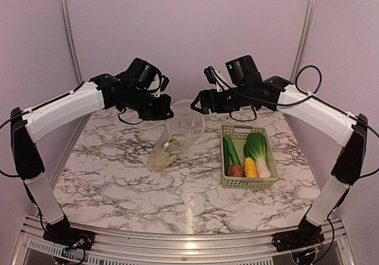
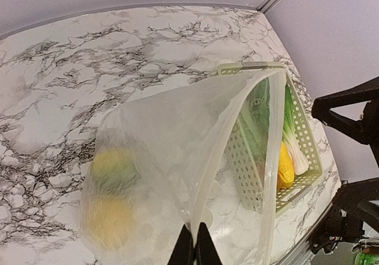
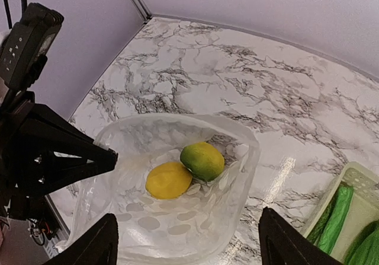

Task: Place the food in the zip-top bag and seal the zipper
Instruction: Pick up the fake fruit from the bin.

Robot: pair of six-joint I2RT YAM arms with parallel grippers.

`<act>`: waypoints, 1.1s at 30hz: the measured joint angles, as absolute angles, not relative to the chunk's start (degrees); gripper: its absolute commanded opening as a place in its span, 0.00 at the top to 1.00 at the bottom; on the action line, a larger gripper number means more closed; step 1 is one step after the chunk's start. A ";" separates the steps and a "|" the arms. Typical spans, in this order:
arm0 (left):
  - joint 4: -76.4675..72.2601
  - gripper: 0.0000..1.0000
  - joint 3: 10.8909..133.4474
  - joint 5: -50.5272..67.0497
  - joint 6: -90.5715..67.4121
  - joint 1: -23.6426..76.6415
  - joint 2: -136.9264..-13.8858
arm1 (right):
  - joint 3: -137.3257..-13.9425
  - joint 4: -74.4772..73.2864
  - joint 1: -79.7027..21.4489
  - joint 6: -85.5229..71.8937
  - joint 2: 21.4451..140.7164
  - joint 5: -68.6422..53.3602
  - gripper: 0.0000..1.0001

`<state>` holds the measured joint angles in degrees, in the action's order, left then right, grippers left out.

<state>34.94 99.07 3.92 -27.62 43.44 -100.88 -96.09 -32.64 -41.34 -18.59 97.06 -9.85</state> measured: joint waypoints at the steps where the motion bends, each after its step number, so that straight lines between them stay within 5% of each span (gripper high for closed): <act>1: 34.89 1.00 98.98 3.88 -27.59 43.42 -100.88 | -95.00 -32.86 -41.28 -18.61 96.36 -9.56 0.22; 33: 34.52 1.00 98.17 4.23 -26.98 42.24 -100.90 | -66.74 -45.95 -32.21 -20.08 85.27 -8.25 0.31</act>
<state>34.52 98.17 4.23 -26.98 42.24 -100.90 -66.74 -45.95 -32.21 -20.08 85.27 -8.25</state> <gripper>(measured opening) 0.016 0.690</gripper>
